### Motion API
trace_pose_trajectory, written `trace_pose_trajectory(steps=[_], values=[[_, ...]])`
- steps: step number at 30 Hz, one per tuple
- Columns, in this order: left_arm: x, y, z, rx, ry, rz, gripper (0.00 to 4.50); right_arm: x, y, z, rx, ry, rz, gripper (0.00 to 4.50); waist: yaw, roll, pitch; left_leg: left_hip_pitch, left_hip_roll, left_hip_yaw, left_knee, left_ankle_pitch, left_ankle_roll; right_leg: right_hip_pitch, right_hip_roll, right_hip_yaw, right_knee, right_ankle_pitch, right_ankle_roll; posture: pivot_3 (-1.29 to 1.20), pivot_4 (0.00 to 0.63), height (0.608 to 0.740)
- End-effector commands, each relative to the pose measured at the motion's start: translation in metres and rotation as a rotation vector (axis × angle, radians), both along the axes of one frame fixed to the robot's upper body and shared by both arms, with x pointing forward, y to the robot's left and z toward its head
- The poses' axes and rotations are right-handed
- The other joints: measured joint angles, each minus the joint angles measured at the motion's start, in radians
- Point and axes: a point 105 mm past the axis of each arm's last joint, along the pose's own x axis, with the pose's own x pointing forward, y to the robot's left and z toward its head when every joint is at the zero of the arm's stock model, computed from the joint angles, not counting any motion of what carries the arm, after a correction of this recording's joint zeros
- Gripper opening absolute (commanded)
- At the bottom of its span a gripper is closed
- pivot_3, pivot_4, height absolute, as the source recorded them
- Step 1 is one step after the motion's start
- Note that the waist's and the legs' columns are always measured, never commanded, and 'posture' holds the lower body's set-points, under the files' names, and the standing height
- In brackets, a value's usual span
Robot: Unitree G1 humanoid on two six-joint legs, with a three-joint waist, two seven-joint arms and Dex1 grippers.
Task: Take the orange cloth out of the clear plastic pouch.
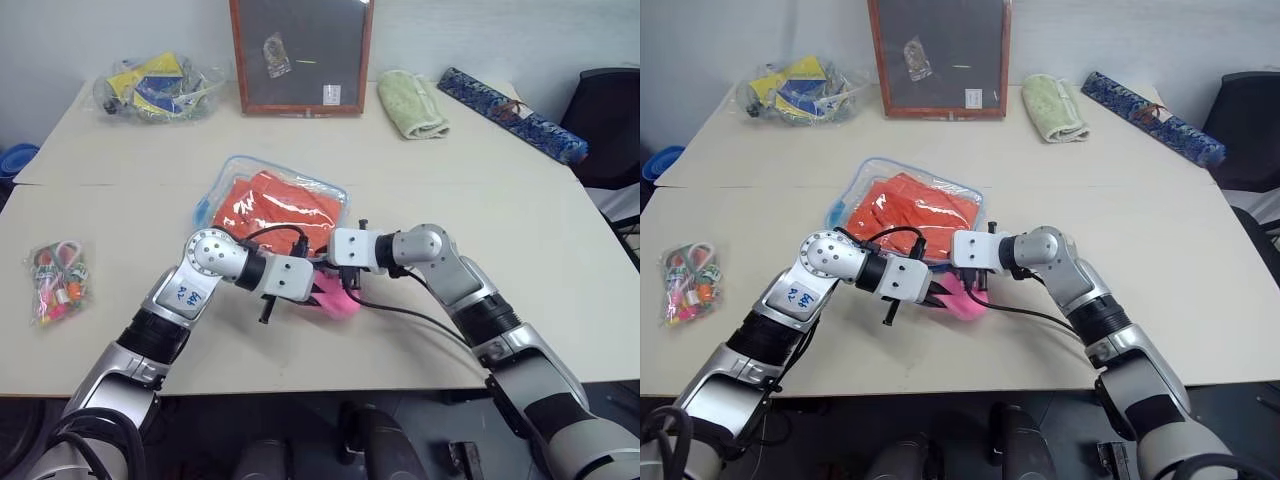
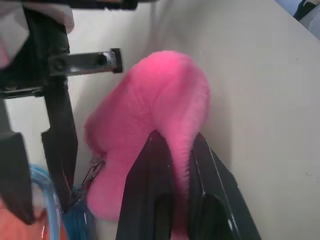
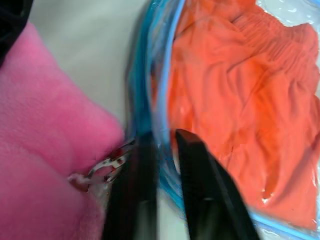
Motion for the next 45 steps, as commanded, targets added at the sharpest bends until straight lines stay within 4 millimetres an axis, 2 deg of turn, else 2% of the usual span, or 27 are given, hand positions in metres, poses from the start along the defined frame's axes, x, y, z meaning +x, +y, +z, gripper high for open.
trace_pose_trajectory(steps=[1,7,14,17,20,25,28,32,34,36,42,43,45], values=[[-0.002,0.002,0.005,-0.032,-0.021,0.01,0.0,-0.002,-0.006,0.013,0.011,-0.041,0.02,0.02,0.0,0.0,0.0,0.0,0.0,0.0,0.0,0.0,0.0,0.0,0.0,0.0,0.0,0.0,0.0,0.0,0.15,0.74],[-0.002,0.025,0.005,-0.067,0.02,0.104,0.0,-0.009,-0.024,0.017,-0.033,-0.067,0.028,0.02,0.001,0.0,0.0,0.0,0.0,-0.001,0.0,0.0,0.0,0.0,0.0,0.0,0.0,0.0,0.0,0.0,0.15,0.74],[0.004,0.07,0.034,-0.239,0.187,0.357,0.0,-0.023,-0.059,0.024,-0.063,-0.1,0.011,0.02,0.001,0.001,0.0,0.0,0.0,-0.002,0.0,0.0,0.0,0.0,0.0,-0.001,0.0,0.0,0.0,0.0,0.15,0.74],[0.007,0.081,0.04,-0.268,0.211,0.416,0.0,-0.026,-0.069,0.025,-0.072,-0.109,-0.001,0.02,0.001,0.001,0.001,0.0,0.0,-0.002,0.0,-0.001,-0.001,0.0,0.0,-0.001,-0.001,0.0,0.0,0.0,0.15,0.74],[0.016,0.101,0.048,-0.306,0.218,0.513,0.0,-0.03,-0.083,0.026,-0.082,-0.117,-0.025,0.02,0.005,0.001,0.001,0.0,0.0,-0.002,0.0,-0.001,-0.001,0.0,0.0,-0.001,-0.001,0.0,0.0,0.0,0.15,0.74],[0.025,0.128,0.049,-0.308,0.214,0.616,0.0,-0.04,-0.097,0.028,-0.08,-0.108,-0.041,0.02,0.004,0.001,0.001,-0.001,0.0,-0.002,0.0,-0.001,-0.001,0.0,0.0,-0.002,-0.002,0.0,0.0,0.0,0.15,0.74],[0.025,0.131,0.045,-0.301,0.215,0.621,0.0,-0.044,-0.095,0.032,0.005,-0.053,-0.067,0.02,0.004,0.001,0.001,-0.001,0.0,-0.002,0.0,-0.001,-0.001,0.0,0.0,-0.002,-0.002,0.0,0.0,0.0,0.15,0.74],[0.02,0.11,0.039,-0.297,0.238,0.544,0.0,-0.042,-0.084,0.036,0.091,0.015,-0.097,0.02,0.004,0.001,0.001,-0.001,0.0,-0.002,0.0,-0.001,-0.001,0.0,0.0,-0.002,-0.002,0.0,0.0,0.0,0.15,0.74],[0.017,0.099,0.036,-0.289,0.241,0.506,0.0,-0.042,-0.08,0.034,0.115,0.067,-0.11,0.46,0.004,0.001,0.001,-0.001,0.0,-0.002,0.0,-0.001,-0.001,0.0,0.0,-0.002,-0.002,0.0,0.0,0.0,0.15,0.74],[0.016,0.097,0.036,-0.286,0.24,0.498,0.0,-0.046,-0.08,0.031,0.09,0.076,-0.094,0.95,0.004,0.001,0.001,-0.001,0.0,-0.002,0.0,-0.001,-0.001,0.0,0.0,-0.002,-0.002,0.0,0.0,0.0,0.15,0.74],[0.023,0.114,0.039,-0.295,0.239,0.561,0.0,-0.045,-0.088,0.024,0.036,0.014,-0.11,3.06,0.004,0.001,0.001,-0.001,0.0,-0.002,0.0,-0.001,-0.001,0.0,0.0,-0.002,-0.002,0.0,0.0,0.0,0.15,0.74],[0.024,0.114,0.04,-0.3,0.239,0.562,0.0,-0.045,-0.089,0.024,0.041,0.009,-0.113,2.69,0.004,0.001,0.001,-0.001,0.0,-0.002,0.0,-0.001,-0.001,0.0,0.0,-0.002,-0.002,0.0,0.0,0.0,0.15,0.74],[0.024,0.112,0.042,-0.308,0.238,0.561,0.0,-0.044,-0.087,0.025,0.052,0.005,-0.12,2.32,0.003,0.001,0.001,-0.001,0.0,-0.002,0.0,-0.001,-0.001,0.0,0.0,-0.002,-0.002,0.0,0.0,0.0,0.15,0.74]])
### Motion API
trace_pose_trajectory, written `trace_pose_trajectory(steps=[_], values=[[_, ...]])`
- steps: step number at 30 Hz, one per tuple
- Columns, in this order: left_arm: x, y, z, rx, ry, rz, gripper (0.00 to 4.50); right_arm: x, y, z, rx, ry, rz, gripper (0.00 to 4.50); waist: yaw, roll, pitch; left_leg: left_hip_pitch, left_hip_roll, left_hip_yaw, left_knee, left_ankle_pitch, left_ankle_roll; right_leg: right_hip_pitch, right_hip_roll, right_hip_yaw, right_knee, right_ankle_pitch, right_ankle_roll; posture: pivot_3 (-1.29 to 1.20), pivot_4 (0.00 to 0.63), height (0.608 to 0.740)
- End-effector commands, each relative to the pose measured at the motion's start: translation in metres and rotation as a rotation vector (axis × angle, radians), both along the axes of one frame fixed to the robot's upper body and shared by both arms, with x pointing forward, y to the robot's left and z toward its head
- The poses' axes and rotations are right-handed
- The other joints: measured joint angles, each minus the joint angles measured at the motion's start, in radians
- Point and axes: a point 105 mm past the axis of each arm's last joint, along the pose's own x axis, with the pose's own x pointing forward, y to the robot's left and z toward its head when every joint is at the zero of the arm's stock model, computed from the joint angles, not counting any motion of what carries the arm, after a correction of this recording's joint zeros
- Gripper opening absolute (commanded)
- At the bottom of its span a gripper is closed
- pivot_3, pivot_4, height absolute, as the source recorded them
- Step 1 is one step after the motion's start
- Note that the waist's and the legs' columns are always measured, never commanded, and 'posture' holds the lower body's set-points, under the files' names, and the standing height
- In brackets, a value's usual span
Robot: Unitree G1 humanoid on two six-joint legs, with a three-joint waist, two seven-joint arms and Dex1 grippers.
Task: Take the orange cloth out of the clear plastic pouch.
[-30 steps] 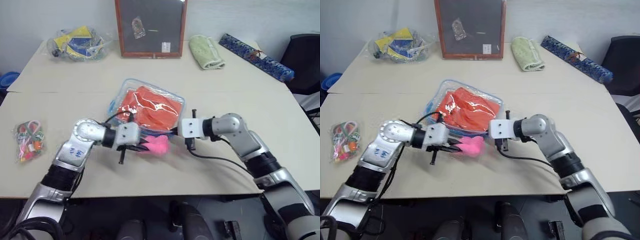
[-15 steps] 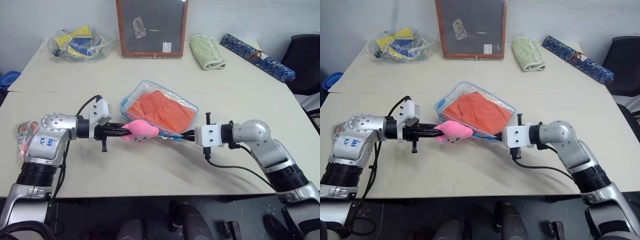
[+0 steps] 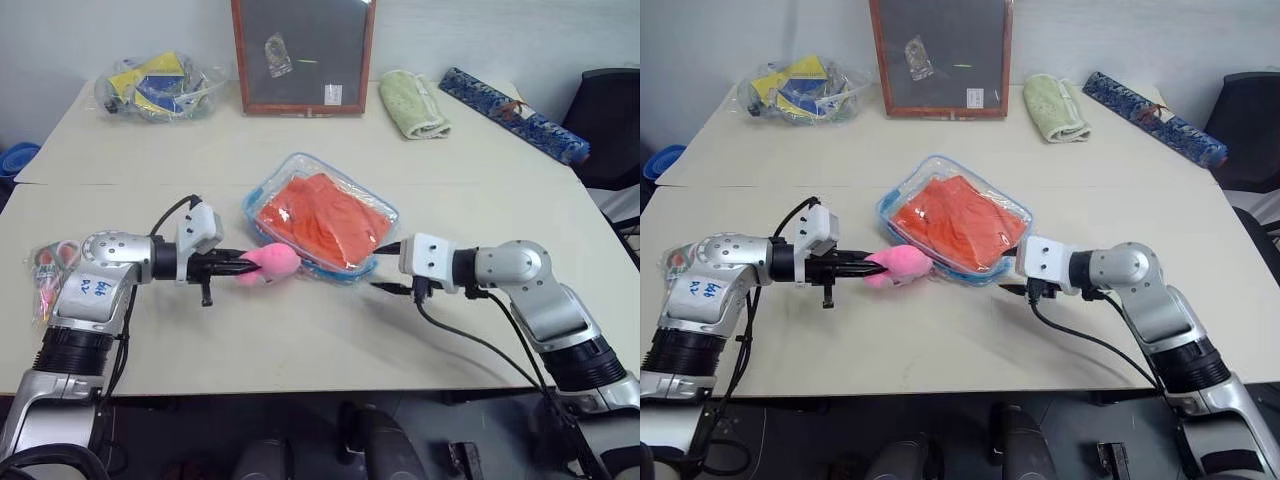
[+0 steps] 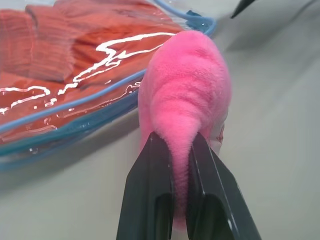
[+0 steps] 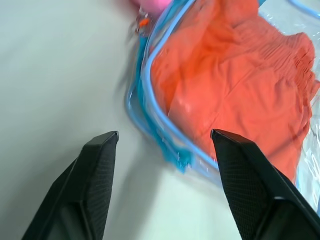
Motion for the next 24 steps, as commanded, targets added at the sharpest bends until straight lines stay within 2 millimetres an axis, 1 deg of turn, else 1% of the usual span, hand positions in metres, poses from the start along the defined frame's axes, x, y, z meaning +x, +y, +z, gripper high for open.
trace_pose_trajectory(steps=[1,6,8,12,16,18,21,23,24], values=[[0.003,0.005,0.016,-0.004,-0.05,0.021,0.0,0.001,0.002,0.014,0.022,-0.064,0.0,2.32,0.0,0.0,0.0,0.0,0.0,0.0,0.0,0.0,0.0,0.0,0.0,0.0,0.0,0.0,0.0,0.0,0.15,0.74],[0.002,-0.003,0.014,-0.011,-0.054,0.003,0.0,0.01,0.017,0.02,0.054,-0.091,0.005,2.32,-0.002,0.0,0.0,0.0,0.0,0.0,0.0,0.0,0.0,0.0,0.0,0.0,0.0,0.0,0.0,0.0,0.15,0.74],[0.002,-0.006,0.014,-0.017,-0.055,-0.002,0.0,0.014,0.024,0.019,0.051,-0.091,0.014,2.32,-0.001,0.0,0.0,0.0,0.0,0.0,0.0,0.0,0.0,0.0,0.0,0.0,0.0,0.0,0.0,0.0,0.15,0.74],[0.002,-0.011,0.015,-0.024,-0.059,-0.009,0.0,0.022,0.033,0.008,0.034,-0.055,0.019,2.32,-0.002,0.0,0.0,0.0,0.0,0.0,0.0,0.0,0.0,0.0,0.0,0.0,0.0,0.0,0.0,0.0,0.15,0.74],[0.002,-0.016,0.015,-0.028,-0.061,-0.023,0.0,0.022,0.041,-0.008,0.009,0.0,0.043,2.32,0.0,0.0,0.0,0.0,0.0,0.0,0.0,0.0,0.0,0.0,-0.001,0.0,0.0,0.0,0.0,0.0,0.15,0.74],[0.001,-0.018,0.015,-0.024,-0.062,-0.03,0.0,0.022,0.046,-0.009,0.02,0.002,0.048,2.32,-0.001,0.0,0.0,0.0,0.0,0.0,0.0,0.0,0.0,0.0,0.0,0.0,0.0,0.0,0.0,0.0,0.15,0.74],[0.001,-0.02,0.014,-0.02,-0.063,-0.035,0.0,0.025,0.047,0.002,0.036,-0.039,0.039,2.32,-0.002,0.0,0.0,0.0,0.0,0.0,0.0,0.0,0.0,0.0,0.0,0.0,0.001,0.0,0.0,0.0,0.15,0.74],[0.0,-0.02,0.012,-0.016,-0.061,-0.038,0.0,0.023,0.046,0.018,0.09,-0.043,0.028,2.32,-0.002,0.0,0.0,0.0,0.0,0.0,0.0,0.0,0.0,0.0,0.0,0.0,0.001,0.0,0.0,0.0,0.15,0.74],[0.0,-0.021,0.012,-0.014,-0.06,-0.039,0.0,0.021,0.046,0.024,0.108,-0.039,0.029,2.32,-0.002,0.0,0.0,0.0,0.0,0.0,0.0,0.0,0.0,0.0,0.0,0.0,0.001,0.0,0.0,0.0,0.15,0.74]])
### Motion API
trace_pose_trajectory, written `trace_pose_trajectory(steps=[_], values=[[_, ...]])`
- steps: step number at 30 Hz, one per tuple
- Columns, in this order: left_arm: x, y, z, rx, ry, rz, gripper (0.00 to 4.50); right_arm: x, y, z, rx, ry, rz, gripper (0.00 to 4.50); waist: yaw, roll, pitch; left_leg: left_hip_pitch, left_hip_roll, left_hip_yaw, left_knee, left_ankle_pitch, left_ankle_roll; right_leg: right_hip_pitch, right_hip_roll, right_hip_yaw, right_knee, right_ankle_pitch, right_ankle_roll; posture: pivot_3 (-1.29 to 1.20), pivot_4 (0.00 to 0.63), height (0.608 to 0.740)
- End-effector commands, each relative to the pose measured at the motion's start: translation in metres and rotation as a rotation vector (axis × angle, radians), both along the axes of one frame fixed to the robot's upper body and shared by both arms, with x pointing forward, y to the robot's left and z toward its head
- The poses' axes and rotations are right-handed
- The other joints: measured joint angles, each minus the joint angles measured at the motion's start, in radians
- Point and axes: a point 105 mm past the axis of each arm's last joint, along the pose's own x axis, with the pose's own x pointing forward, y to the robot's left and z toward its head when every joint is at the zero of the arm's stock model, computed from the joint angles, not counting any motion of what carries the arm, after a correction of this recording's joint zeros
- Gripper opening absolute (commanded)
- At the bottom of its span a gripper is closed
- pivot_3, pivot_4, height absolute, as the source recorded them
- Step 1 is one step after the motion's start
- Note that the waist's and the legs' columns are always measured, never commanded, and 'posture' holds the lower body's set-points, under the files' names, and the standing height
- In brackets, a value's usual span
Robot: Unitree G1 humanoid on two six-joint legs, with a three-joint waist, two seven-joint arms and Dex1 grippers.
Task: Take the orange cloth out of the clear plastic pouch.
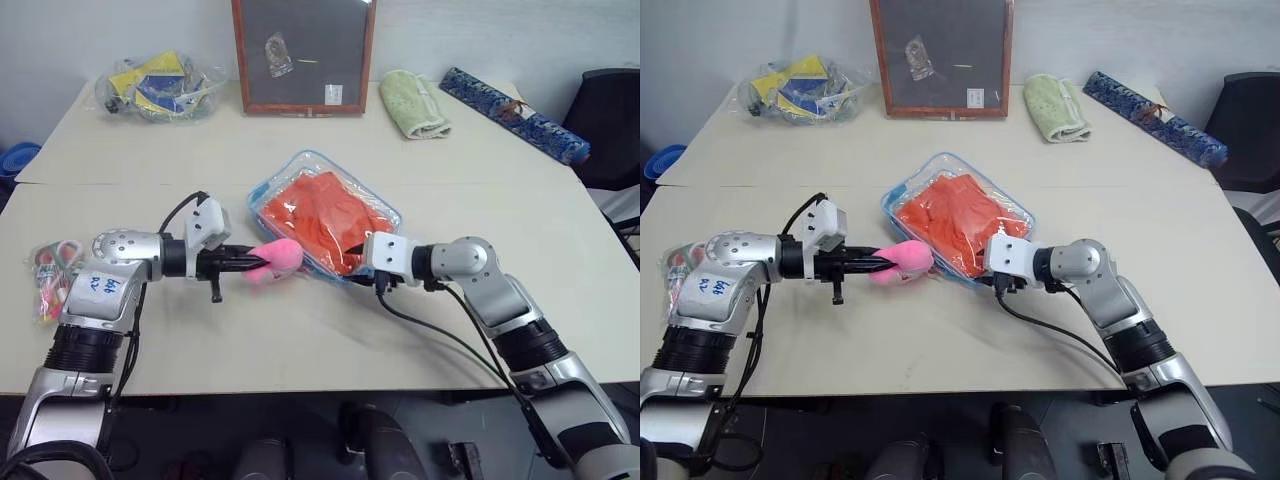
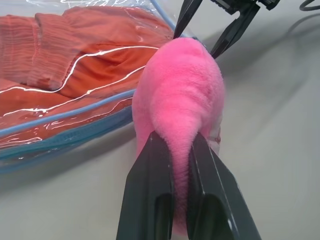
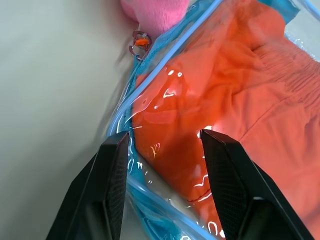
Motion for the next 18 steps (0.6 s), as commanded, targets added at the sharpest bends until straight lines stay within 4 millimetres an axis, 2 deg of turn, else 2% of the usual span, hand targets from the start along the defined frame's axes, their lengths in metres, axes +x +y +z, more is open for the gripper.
trace_pose_trajectory(steps=[1,4,7,12,18], values=[[-0.002,-0.004,0.006,0.016,-0.04,-0.019,0.0,-0.012,0.006,0.035,0.094,-0.028,0.033,2.32,0.0,0.0,0.0,0.0,0.0,0.0,0.0,0.0,0.0,0.0,0.0,0.0,0.0,0.0,0.0,0.0,0.15,0.74],[-0.003,-0.006,0.005,0.014,-0.034,-0.023,0.0,-0.036,0.013,0.031,0.101,0.045,0.085,2.32,0.003,0.0,0.0,0.0,0.0,-0.001,0.0,0.0,0.0,0.0,0.0,0.0,0.0,0.0,0.0,0.0,0.15,0.74],[-0.003,-0.008,0.004,0.011,-0.032,-0.024,0.0,-0.04,0.014,0.016,0.058,0.05,0.079,2.32,0.003,0.0,0.0,-0.001,0.0,-0.002,0.0,0.0,0.0,0.0,0.0,-0.001,-0.001,0.0,0.0,0.0,0.15,0.74],[-0.003,-0.01,0.005,0.011,-0.033,-0.033,0.0,-0.022,0.011,0.007,0.054,0.037,-0.017,2.32,0.002,0.0,0.0,0.0,-0.001,-0.002,0.0,0.0,0.0,0.0,0.0,-0.001,0.0,0.0,0.0,0.0,0.15,0.74],[-0.003,-0.01,0.006,0.013,-0.035,-0.036,0.0,-0.01,0.007,-0.005,0.027,0.036,-0.049,2.32,0.001,0.0,0.0,-0.001,0.0,-0.001,0.0,0.0,0.0,0.0,0.0,-0.001,0.0,0.0,0.0,0.0,0.15,0.74]])
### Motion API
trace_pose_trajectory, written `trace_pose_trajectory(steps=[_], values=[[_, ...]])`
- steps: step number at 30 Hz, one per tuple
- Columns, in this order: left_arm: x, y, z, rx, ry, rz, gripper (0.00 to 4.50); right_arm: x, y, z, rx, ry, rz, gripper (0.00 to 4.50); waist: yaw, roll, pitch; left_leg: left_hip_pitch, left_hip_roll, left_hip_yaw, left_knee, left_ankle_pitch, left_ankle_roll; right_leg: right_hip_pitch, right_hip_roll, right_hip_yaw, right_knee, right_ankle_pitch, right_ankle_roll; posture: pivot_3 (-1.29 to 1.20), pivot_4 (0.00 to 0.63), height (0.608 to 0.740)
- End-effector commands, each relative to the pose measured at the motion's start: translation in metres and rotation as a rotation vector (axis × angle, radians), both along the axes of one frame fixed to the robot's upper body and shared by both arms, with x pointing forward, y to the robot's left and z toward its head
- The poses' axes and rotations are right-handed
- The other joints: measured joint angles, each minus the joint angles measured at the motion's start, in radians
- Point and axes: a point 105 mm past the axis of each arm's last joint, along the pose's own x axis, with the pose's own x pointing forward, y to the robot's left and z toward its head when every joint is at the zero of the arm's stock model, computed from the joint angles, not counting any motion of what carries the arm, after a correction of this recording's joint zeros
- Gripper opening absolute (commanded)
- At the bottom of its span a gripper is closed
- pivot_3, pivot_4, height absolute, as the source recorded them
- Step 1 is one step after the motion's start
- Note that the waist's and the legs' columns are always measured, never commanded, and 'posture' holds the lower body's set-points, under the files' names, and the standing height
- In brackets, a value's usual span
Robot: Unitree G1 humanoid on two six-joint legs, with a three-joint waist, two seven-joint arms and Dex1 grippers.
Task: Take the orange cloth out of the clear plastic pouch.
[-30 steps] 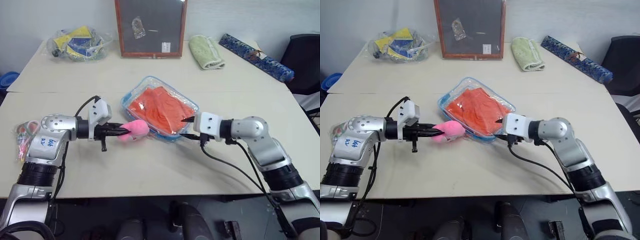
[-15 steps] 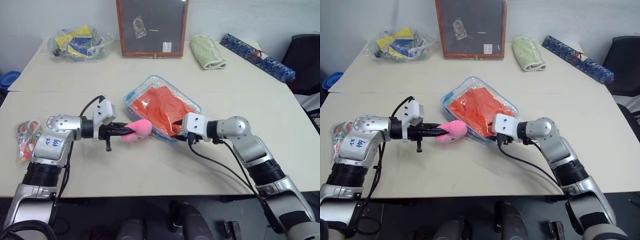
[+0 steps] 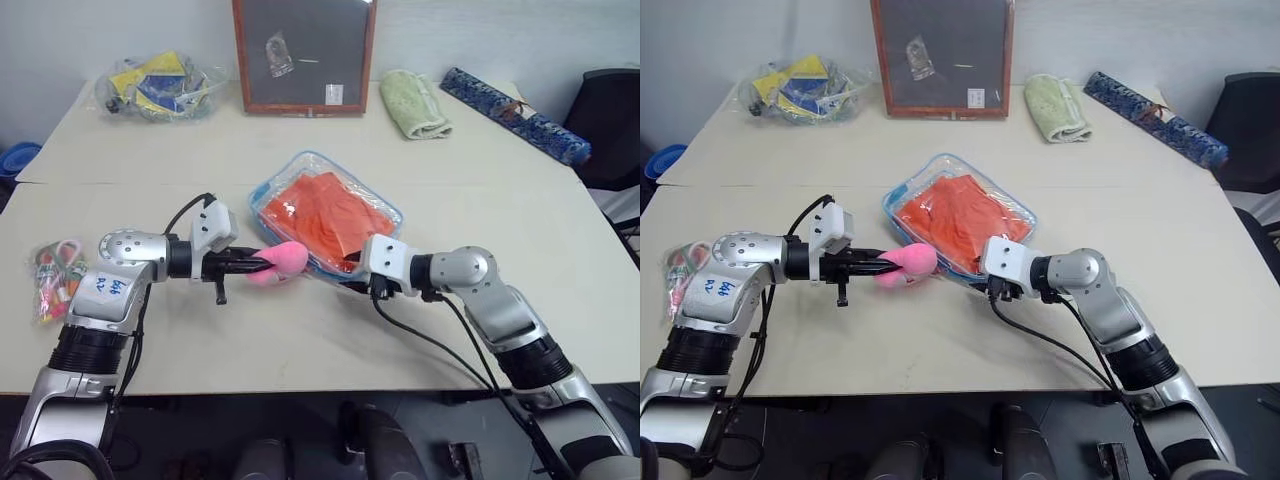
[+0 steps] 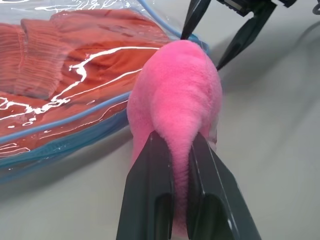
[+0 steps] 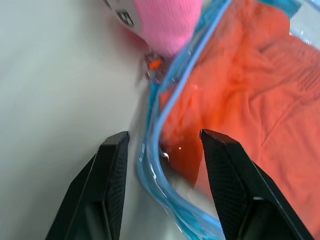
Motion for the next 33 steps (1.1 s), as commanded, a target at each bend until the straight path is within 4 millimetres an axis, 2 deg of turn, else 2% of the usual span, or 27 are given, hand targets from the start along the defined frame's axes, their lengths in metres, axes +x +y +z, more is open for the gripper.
trace_pose_trajectory(steps=[1,3,8,13,17,22,25,29,33], values=[[-0.001,-0.004,0.008,0.004,-0.036,-0.02,0.0,0.003,0.005,0.006,0.004,-0.043,0.023,2.14,0.0,0.0,0.0,0.0,0.0,0.0,0.0,0.0,0.0,0.0,0.0,0.0,0.0,0.0,0.0,0.0,0.15,0.74],[-0.002,-0.005,0.008,0.004,-0.036,-0.022,0.0,0.002,0.004,0.005,0.004,-0.044,0.032,1.72,0.0,0.0,0.0,0.0,0.0,0.0,0.0,0.0,0.0,0.0,0.0,0.0,0.0,0.0,0.0,0.0,0.15,0.74],[-0.003,-0.004,0.005,0.006,-0.034,-0.02,0.0,-0.004,0.002,0.008,-0.012,-0.066,0.071,0.04,0.0,0.0,0.0,0.0,0.0,0.0,0.0,0.0,0.0,0.0,0.0,0.0,0.0,0.0,0.0,0.0,0.15,0.74],[-0.003,0.001,0.002,0.006,-0.028,-0.004,0.0,-0.011,-0.009,0.012,-0.05,-0.093,0.104,0.04,0.001,0.0,0.0,0.0,0.0,0.0,0.0,0.0,0.0,0.0,0.0,0.0,0.0,0.0,0.0,0.0,0.15,0.74],[-0.004,0.011,0.001,-0.002,-0.018,0.039,0.0,-0.017,-0.024,0.01,-0.154,-0.201,0.156,0.04,0.002,0.0,0.0,0.0,0.0,0.0,0.0,0.0,0.0,0.0,0.0,0.0,-0.001,0.0,0.0,0.0,0.15,0.74],[-0.002,0.05,0.014,-0.019,0.015,0.165,0.0,-0.039,-0.054,0.014,-0.225,-0.247,0.27,0.04,0.002,0.0,0.0,0.0,0.0,0.0,-0.001,0.0,0.0,0.0,0.001,0.0,-0.002,0.0,0.0,0.0,0.15,0.74],[-0.003,0.069,0.021,-0.023,0.031,0.221,0.0,-0.05,-0.061,0.017,-0.226,-0.248,0.31,0.04,-0.001,0.0,0.0,0.001,0.001,0.0,-0.001,0.0,0.0,0.0,0.001,0.0,-0.002,0.0,0.0,0.0,0.15,0.74],[-0.002,0.108,0.028,-0.013,0.038,0.345,0.0,-0.071,-0.07,0.02,-0.22,-0.262,0.379,0.04,0.001,0.001,0.0,0.001,0.001,0.0,-0.001,0.0,-0.001,0.0,0.001,0.0,-0.001,0.0,-0.001,0.0,0.15,0.74],[-0.003,0.127,0.029,-0.019,0.059,0.406,0.0,-0.091,-0.081,0.016,-0.243,-0.26,0.453,0.04,0.003,0.001,0.0,0.001,0.001,0.0,-0.001,-0.001,-0.001,0.0,0.001,0.0,-0.001,0.0,-0.001,0.0,0.15,0.74]])
